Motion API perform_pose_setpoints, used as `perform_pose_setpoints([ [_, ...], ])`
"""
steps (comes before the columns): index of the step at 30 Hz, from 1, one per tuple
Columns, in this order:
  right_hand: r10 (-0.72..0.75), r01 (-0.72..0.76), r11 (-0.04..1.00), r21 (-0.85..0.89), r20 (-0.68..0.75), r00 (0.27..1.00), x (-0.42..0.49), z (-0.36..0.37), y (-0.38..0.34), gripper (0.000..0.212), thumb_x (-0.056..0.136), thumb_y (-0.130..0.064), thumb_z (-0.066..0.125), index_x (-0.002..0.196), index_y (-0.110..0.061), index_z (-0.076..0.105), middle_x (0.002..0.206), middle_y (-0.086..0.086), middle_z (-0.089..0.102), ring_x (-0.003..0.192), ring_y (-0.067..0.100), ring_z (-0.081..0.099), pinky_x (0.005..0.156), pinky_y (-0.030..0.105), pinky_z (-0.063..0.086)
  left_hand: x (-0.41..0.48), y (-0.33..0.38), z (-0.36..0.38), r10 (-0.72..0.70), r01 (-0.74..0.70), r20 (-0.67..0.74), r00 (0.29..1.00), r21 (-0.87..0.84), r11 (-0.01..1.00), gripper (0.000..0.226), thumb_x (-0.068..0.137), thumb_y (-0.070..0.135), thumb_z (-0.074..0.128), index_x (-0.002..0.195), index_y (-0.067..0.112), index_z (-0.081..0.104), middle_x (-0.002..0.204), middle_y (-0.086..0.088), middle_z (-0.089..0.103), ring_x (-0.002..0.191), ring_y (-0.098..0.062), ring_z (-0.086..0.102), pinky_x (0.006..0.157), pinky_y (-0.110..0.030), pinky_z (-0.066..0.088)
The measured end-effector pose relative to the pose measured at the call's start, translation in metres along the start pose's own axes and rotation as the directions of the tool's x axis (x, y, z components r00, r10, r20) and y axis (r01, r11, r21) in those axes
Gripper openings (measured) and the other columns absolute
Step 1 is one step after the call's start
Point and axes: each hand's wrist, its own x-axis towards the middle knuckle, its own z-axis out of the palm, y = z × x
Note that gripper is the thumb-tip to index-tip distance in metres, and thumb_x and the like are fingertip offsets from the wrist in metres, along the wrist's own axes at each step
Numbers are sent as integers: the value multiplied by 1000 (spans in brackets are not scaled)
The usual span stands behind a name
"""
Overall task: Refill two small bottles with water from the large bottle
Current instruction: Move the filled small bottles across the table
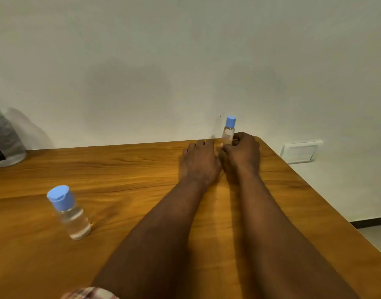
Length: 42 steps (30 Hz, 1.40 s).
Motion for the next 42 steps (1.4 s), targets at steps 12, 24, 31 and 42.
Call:
perform_pose_setpoints([
  [12, -20, 26, 993, -116, 47, 999, 38, 18, 2, 34, 77, -26, 75, 109, -15, 68, 109, 7, 71, 99, 28, 66, 86, 43, 54, 42, -2, 16, 27, -28, 17, 999, 29, 999, 33, 89, 28, 48, 118, 12, 53, 119, -10, 57, 113, -30, 47, 91, -39, 35],
  [24, 7, 1, 983, -182, 42, 999, 31, 20, 3, 55, 77, -33, 79, 122, -8, 59, 120, 12, 66, 109, 30, 62, 87, 37, 50, 31, -4, 12, 43, -42, -23, 999, 14, 999, 27, 91, 26, 46, 110, 9, 57, 113, -11, 58, 107, -29, 49, 86, -37, 37],
  [31, 44, -47, 975, -217, -15, 999, -23, -1, 0, 49, 87, -24, 70, 132, -8, 55, 128, 11, 63, 117, 28, 59, 92, 34, 48, -18, -4, -11, 51, -52, 32, 998, 22, 998, 28, 93, 26, 45, 115, 13, 56, 120, -8, 57, 112, -26, 47, 94, -39, 37],
  [42, -8, 13, 993, -114, 45, 999, -178, -29, -51, 36, 88, -10, 61, 124, -7, 62, 119, 12, 68, 110, 25, 63, 93, 35, 50, -159, -17, -87, 58, -58, 46, 997, 0, 998, 22, 92, 20, 43, 109, 17, 57, 115, -4, 58, 108, -24, 48, 93, -36, 34],
])
